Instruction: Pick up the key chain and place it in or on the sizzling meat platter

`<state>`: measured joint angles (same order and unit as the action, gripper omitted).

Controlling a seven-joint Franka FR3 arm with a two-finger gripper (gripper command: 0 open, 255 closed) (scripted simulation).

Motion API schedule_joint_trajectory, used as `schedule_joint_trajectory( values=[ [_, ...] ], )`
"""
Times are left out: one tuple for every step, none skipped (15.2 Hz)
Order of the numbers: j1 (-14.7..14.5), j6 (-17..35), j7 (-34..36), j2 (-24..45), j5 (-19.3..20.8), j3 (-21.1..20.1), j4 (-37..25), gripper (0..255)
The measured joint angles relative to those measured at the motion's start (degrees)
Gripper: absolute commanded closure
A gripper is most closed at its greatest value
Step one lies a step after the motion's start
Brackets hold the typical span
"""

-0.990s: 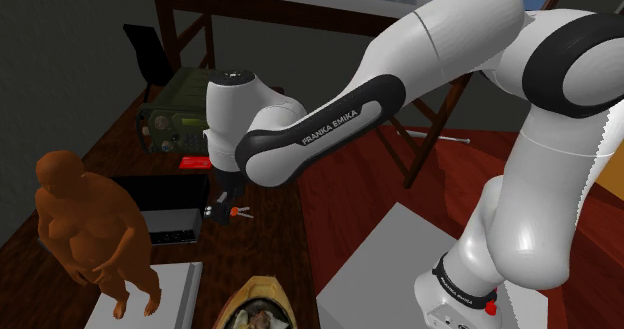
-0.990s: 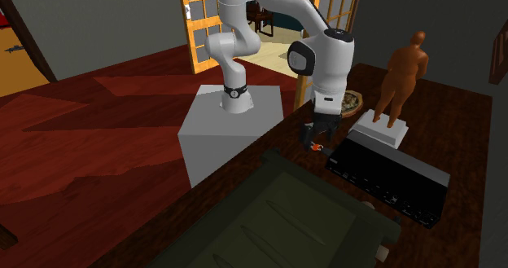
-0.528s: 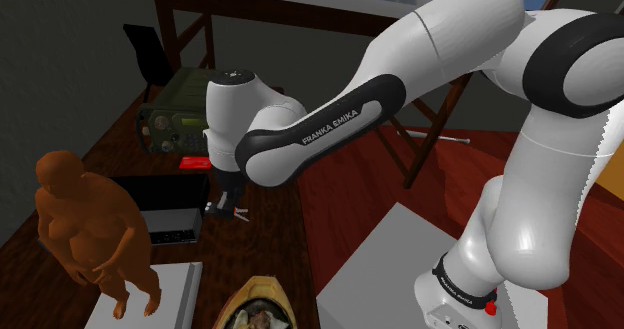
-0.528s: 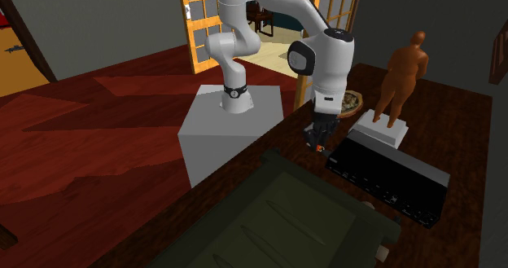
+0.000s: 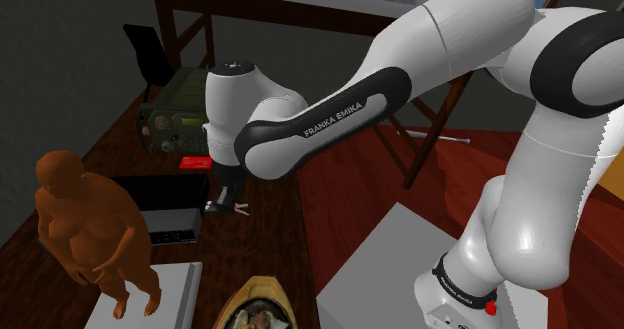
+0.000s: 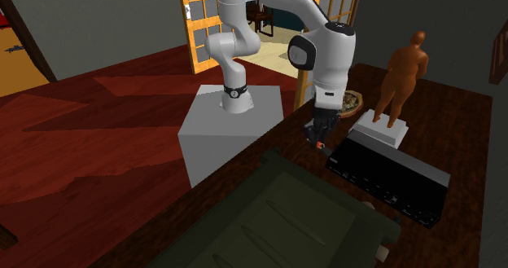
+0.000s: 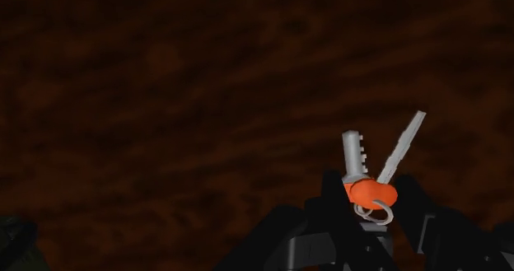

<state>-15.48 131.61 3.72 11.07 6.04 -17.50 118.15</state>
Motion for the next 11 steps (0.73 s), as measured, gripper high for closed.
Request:
schedule_joint_trajectory(
  values=[
    [0.1, -0.6, -0.2, -0.4, -0.2, 0.0, -0.3, 255],
    [0.0, -1.4, -0.2, -0.6, -0.3, -0.1, -0.8, 255],
    [0.1, -2.0, -0.5, -1.1, -0.6, -0.1, -1.0, 255],
    [0.2, -2.8, -0.7, -1.4, -0.8, -0.2, -1.5, 255],
    [0.2, -3.5, -0.7, -1.7, -0.9, -0.2, -1.9, 255],
    [0.1, -4.2, -0.7, -2.1, -1.1, -0.3, -2.1, 255],
    [0.2, -4.9, -0.9, -2.7, -1.4, -0.3, -2.4, 255],
    [0.2, -5.6, -1.0, -3.2, -1.5, -0.4, -2.7, 255],
    [0.3, -6.3, -1.3, -3.5, -1.7, -0.3, -3.0, 255],
    [0.3, -7.1, -1.3, -3.6, -1.8, -0.4, -3.7, 255],
    [0.3, -7.7, -1.5, -4.0, -1.9, -0.4, -4.0, 255]
  ],
)
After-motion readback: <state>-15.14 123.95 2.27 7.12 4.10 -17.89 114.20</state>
